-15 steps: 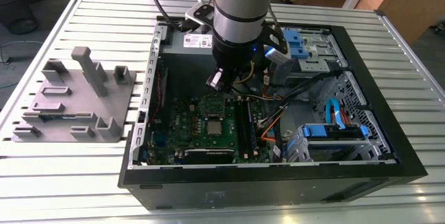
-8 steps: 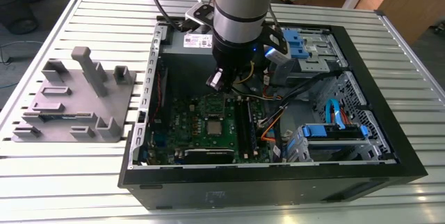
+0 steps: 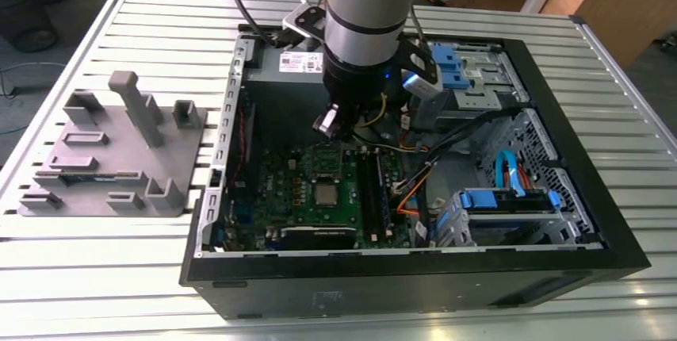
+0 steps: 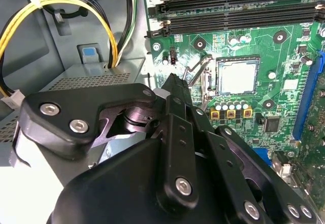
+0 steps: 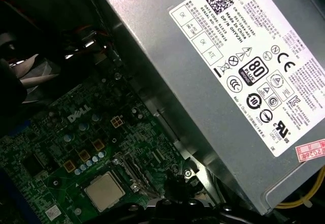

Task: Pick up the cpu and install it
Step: 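Close the cpu cover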

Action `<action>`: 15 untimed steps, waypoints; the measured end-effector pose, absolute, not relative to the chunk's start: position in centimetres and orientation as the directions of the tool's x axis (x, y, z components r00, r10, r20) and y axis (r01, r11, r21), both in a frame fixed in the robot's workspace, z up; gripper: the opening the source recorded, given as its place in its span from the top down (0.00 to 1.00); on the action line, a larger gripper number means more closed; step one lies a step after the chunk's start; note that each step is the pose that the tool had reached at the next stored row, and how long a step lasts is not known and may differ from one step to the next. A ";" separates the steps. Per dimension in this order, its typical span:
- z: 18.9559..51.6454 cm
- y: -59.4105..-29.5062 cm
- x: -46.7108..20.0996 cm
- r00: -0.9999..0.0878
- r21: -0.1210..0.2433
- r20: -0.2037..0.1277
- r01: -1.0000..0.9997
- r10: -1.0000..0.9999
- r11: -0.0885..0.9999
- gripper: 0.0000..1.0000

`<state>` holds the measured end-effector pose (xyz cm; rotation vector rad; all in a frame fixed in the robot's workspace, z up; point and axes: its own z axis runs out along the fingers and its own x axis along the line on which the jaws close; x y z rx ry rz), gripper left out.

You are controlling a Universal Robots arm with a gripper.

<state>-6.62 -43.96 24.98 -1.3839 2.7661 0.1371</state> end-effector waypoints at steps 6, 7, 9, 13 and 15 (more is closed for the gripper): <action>25.1 -44.0 -6.6 -0.600 0.059 -0.080 -0.800 -0.796 0.597 0.87; 25.2 -44.0 -6.6 -0.600 0.059 -0.080 -0.800 -0.796 0.597 0.87; 25.2 -44.0 -6.6 -0.600 0.059 -0.081 -0.800 -0.796 0.597 0.87; 25.2 -44.0 -6.6 -0.600 0.059 -0.080 -0.800 -0.796 0.597 0.87; 25.2 -44.0 -6.6 -0.602 0.059 -0.080 -0.798 -0.794 0.599 0.87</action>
